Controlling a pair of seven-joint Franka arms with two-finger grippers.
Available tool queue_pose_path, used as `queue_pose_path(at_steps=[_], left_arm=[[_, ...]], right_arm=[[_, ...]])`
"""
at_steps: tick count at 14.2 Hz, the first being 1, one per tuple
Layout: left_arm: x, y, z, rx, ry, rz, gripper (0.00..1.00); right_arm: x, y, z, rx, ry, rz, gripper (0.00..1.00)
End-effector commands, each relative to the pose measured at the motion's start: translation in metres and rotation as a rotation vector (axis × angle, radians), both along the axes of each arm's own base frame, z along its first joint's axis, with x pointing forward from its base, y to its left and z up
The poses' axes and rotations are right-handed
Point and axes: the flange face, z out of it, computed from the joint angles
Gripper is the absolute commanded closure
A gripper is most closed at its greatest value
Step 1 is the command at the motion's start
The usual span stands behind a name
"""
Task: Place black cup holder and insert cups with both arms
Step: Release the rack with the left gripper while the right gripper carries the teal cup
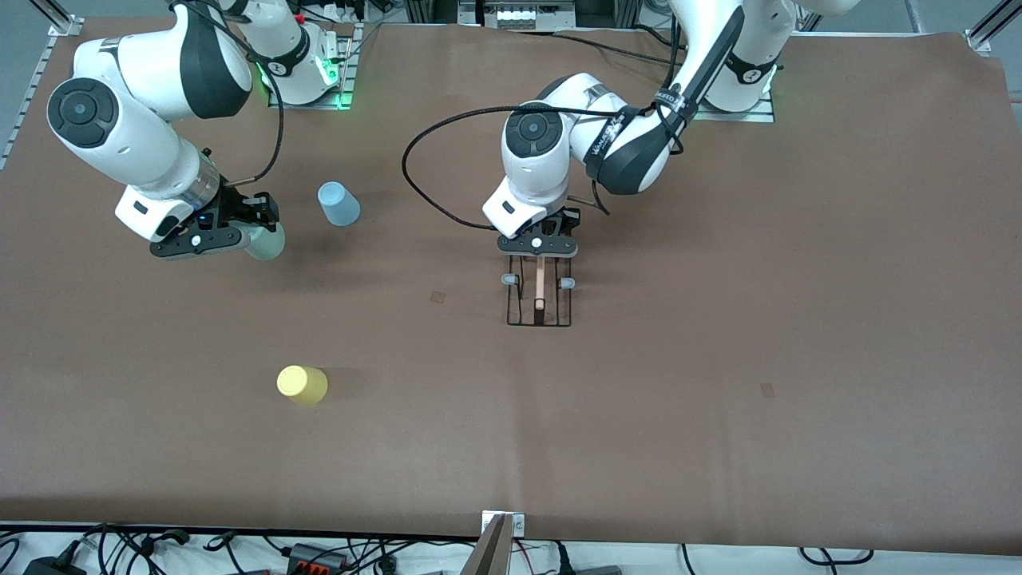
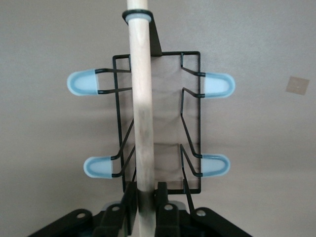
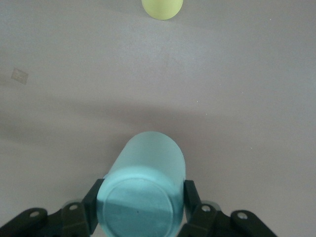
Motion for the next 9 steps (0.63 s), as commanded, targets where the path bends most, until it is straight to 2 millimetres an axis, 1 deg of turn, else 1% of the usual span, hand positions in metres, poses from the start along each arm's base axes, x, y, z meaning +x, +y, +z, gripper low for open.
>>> queue_pose_path(at_steps=[1, 2, 3, 4, 5, 6, 8, 9], left_arm=[[0.007, 0.001, 0.017, -0.017, -0.012, 0.011, 0.0], [0.008, 0.005, 0.026, -0.021, -0.018, 0.012, 0.0], [0.014, 0.014, 0.039, -0.026, -0.027, 0.023, 0.0], [0.021, 0.026, 0.052, -0.027, -0.03, 0.044, 0.0], [0.027, 0.042, 0.069, -0.025, -0.032, 0.066, 0.0], [0.032, 0.057, 0.082, -0.013, -0.022, 0.087, 0.0], [0.04, 0.092, 0.107, 0.011, 0.007, 0.074, 0.0], [0.045, 0.111, 0.118, 0.018, 0.023, 0.053, 0.0]], right_arm=[[-0.001, 0.004, 0.006, 0.001, -0.005, -0.015, 0.88], [-0.001, 0.006, 0.006, -0.001, -0.006, -0.031, 0.88], [-0.003, 0.013, 0.006, -0.004, -0.005, -0.056, 0.88], [-0.005, 0.02, 0.011, -0.003, -0.015, -0.089, 0.88], [-0.01, 0.041, 0.014, -0.004, -0.024, -0.123, 0.88], [-0.014, 0.058, 0.014, -0.004, -0.027, -0.168, 0.88], [-0.021, 0.101, 0.03, 0.019, -0.053, -0.232, 0.88], [-0.024, 0.121, 0.04, 0.066, -0.049, -0.305, 0.88]])
